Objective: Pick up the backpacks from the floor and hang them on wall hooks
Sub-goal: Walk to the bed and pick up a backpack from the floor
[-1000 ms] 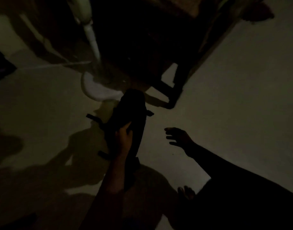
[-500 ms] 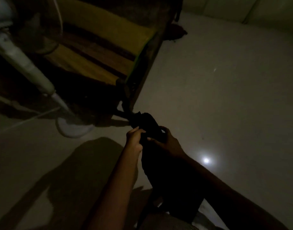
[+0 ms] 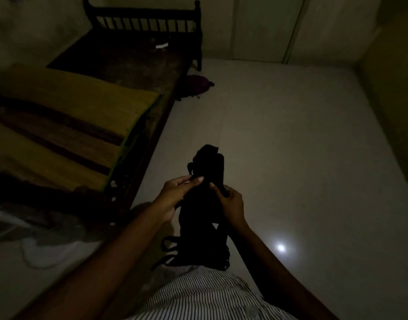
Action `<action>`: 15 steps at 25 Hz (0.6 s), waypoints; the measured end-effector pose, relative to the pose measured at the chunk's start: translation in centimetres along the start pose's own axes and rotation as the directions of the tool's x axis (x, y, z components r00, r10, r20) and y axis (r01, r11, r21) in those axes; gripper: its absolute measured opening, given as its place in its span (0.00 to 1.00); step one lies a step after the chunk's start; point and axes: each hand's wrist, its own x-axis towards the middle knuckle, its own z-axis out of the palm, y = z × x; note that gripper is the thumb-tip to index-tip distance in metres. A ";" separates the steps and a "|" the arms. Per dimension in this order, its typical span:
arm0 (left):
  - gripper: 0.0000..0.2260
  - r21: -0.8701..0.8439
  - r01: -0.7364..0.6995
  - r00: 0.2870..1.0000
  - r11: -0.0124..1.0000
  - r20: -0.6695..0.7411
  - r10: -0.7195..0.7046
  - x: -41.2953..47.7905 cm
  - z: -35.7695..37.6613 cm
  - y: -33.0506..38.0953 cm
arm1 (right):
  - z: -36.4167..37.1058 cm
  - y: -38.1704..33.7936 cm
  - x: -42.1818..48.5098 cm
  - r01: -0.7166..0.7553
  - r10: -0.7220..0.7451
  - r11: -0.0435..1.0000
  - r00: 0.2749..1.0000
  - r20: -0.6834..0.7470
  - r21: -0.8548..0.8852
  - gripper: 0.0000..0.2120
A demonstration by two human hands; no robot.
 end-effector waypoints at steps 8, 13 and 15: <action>0.20 -0.116 0.113 0.994 0.987 0.022 -0.111 18.2 9.9 11.5 | -7.9 -10.2 20.9 0.107 -0.097 0.994 0.937 0.337 -0.010 0.07; 0.19 -0.252 0.132 0.990 0.959 -0.023 -0.142 31.5 13.1 19.6 | -12.7 -17.6 33.1 0.118 -0.061 0.981 0.939 0.339 -0.151 0.15; 0.20 -0.274 0.127 0.986 0.953 -0.069 -0.151 36.6 14.7 22.3 | -14.0 -19.2 38.6 0.106 -0.066 0.985 0.959 0.277 -0.135 0.15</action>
